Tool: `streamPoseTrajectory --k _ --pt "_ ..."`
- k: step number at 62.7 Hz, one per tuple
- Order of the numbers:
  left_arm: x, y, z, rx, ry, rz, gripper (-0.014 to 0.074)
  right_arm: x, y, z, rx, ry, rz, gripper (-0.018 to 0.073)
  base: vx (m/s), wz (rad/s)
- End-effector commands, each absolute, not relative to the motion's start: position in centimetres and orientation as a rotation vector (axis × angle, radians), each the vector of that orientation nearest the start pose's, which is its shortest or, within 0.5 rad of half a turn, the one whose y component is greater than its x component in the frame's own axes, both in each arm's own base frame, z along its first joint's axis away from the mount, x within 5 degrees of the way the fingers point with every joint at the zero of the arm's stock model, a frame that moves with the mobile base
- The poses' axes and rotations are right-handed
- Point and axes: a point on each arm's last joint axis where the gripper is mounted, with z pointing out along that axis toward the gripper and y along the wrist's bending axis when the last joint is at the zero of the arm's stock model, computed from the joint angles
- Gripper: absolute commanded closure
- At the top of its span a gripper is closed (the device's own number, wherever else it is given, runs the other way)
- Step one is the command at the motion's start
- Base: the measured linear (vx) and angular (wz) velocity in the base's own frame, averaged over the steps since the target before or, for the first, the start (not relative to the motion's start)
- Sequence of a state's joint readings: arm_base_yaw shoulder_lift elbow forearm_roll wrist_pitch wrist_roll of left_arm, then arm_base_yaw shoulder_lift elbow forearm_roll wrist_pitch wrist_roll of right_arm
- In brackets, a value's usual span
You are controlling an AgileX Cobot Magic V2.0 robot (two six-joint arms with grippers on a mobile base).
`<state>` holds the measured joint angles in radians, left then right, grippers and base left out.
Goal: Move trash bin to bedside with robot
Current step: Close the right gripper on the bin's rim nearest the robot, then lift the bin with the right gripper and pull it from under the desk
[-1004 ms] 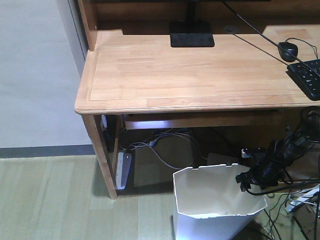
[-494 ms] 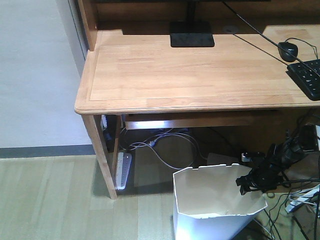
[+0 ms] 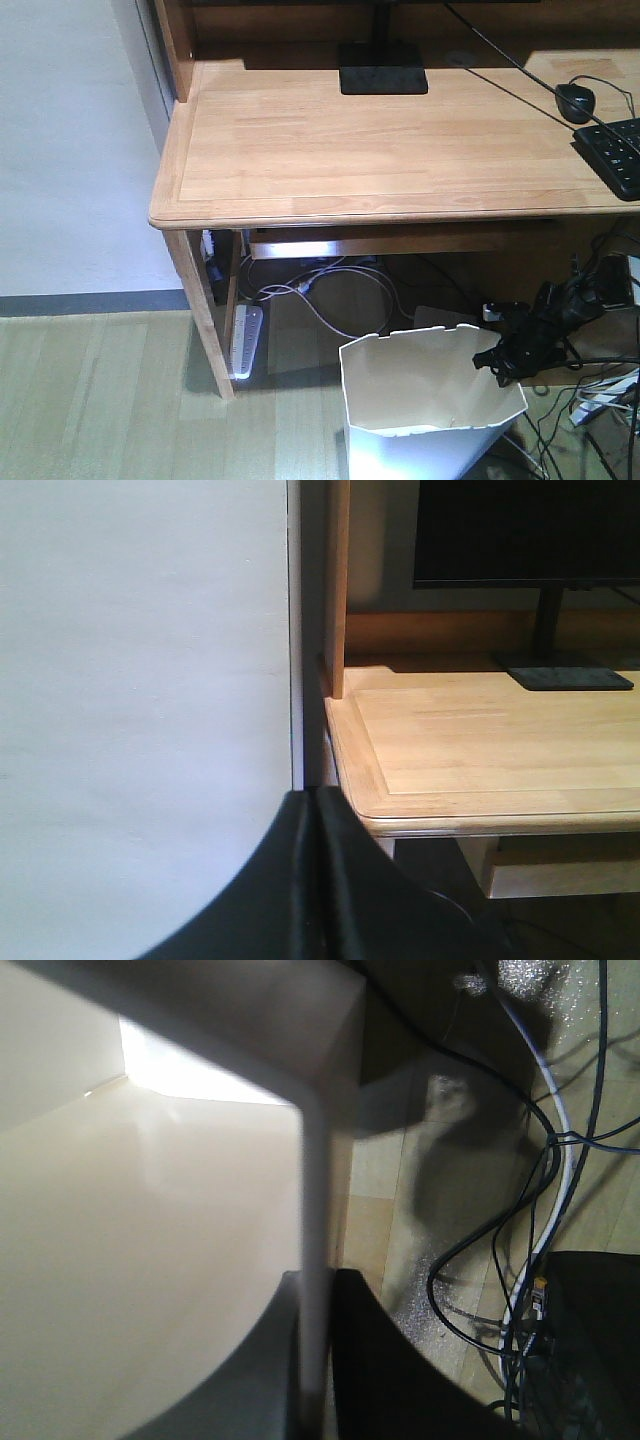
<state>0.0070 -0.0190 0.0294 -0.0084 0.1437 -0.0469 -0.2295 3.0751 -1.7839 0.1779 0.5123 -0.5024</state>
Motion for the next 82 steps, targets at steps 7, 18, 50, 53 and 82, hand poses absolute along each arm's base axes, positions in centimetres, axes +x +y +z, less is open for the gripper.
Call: streamPoseTrajectory --k 7,18,50,53,82 --pt "5.7 0.0 18.9 -0.06 1.583 -0.055 0.0602 40.1 -7.8 -16.8 -0.199 3.147 0.366 0.0569 0.0 0.0" --pt "5.7 0.0 18.9 -0.06 1.583 -0.055 0.0602 39.8 -7.2 -14.6 -0.149 3.025 0.532 0.0566 0.0 0.0" --pt "5.7 0.0 18.9 -0.06 1.583 -0.055 0.0602 36.6 -6.4 -3.7 -0.186 2.919 0.436 0.0565 0.0 0.0" --pt "5.7 0.0 18.9 -0.06 1.583 -0.055 0.0602 36.1 -6.3 -2.7 -0.182 2.917 0.439 0.0565 0.0 0.0" --pt "5.7 0.0 18.9 -0.06 1.583 -0.055 0.0602 31.2 -3.8 8.2 -0.143 2.783 0.433 0.0565 0.0 0.0"
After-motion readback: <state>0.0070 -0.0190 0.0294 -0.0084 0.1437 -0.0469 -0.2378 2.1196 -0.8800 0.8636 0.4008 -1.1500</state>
